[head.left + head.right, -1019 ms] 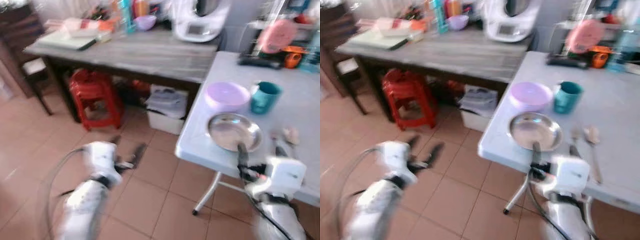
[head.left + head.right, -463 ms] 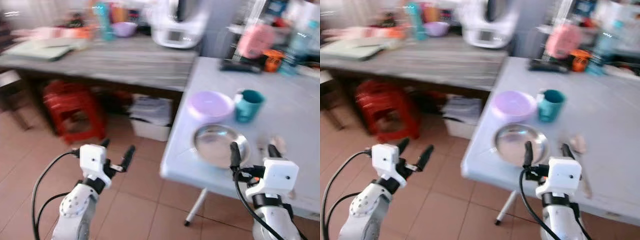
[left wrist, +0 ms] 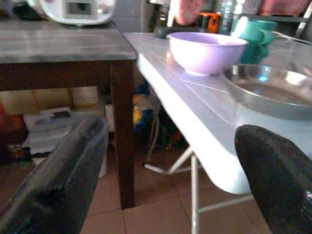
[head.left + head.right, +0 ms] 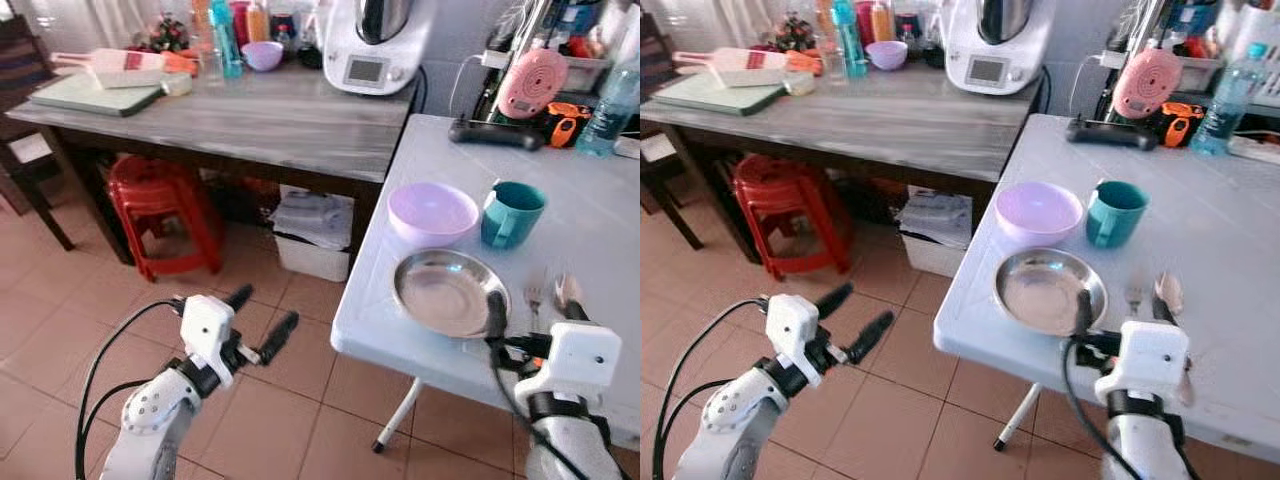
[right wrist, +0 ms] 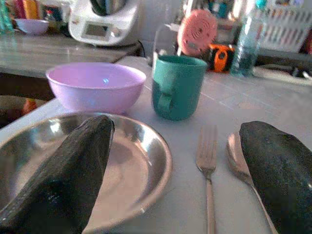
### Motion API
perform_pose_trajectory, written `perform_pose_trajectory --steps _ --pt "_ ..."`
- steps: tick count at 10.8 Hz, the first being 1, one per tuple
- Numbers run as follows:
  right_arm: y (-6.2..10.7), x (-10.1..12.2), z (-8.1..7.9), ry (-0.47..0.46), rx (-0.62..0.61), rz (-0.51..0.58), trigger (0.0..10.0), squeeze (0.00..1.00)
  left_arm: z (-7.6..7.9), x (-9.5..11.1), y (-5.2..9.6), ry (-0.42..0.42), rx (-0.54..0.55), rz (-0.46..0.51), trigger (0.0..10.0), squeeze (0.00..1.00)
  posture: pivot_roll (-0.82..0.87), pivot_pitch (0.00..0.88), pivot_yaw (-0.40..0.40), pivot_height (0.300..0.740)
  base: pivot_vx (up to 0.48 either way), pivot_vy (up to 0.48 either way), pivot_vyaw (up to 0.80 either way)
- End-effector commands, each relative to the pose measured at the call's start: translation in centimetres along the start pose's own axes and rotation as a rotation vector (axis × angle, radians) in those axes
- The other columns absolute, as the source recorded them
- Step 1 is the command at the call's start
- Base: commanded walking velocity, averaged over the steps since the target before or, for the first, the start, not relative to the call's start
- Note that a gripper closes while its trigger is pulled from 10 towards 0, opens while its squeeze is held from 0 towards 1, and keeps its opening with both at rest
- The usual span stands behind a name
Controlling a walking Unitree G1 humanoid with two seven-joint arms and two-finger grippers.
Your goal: Setting the table
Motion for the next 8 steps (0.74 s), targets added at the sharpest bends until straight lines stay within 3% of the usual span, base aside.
perform_pose_trajectory --steps 1,3,6,8 --pt "-0.1 -0.5 0.3 -0.014 -0.002 -0.033 10.0 0.00 0.3 -0.2 0.0 0.001 -0.037 -0.010 10.0 0.00 -0.05 0.060 0.016 0.740 0.000 0.000 0.00" --pt "-0.1 -1.6 0.5 -0.071 0.001 -0.096 10.0 0.00 1.1 0.0 0.1 0.016 -0.097 -0.007 10.0 0.00 -0.05 0.067 0.011 0.740 0.000 0.000 0.00" --pt "-1.0 -2.9 0.8 -0.188 -0.008 -0.186 10.0 0.00 1.2 -0.2 0.2 0.019 -0.087 -0.014 10.0 0.00 -0.05 0.079 0.017 0.740 0.000 0.000 0.00" --pt "-2.1 -2.7 0.8 -0.217 0.009 -0.186 10.0 0.00 1.5 -0.3 0.2 0.021 -0.091 -0.017 10.0 0.00 -0.04 0.081 0.017 0.740 0.000 0.000 0.00"
Point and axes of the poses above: a point about 5 cm out from each wrist's last joint towards the gripper, its own y axis pointing back from the gripper into the wrist, its own x axis along the axis of the wrist's last joint, z = x × y, the point moved 4 cm from there along -y, pointing out of the wrist towards the gripper, and after that the axes turned 3 degrees about y, right-handed, at the moved point
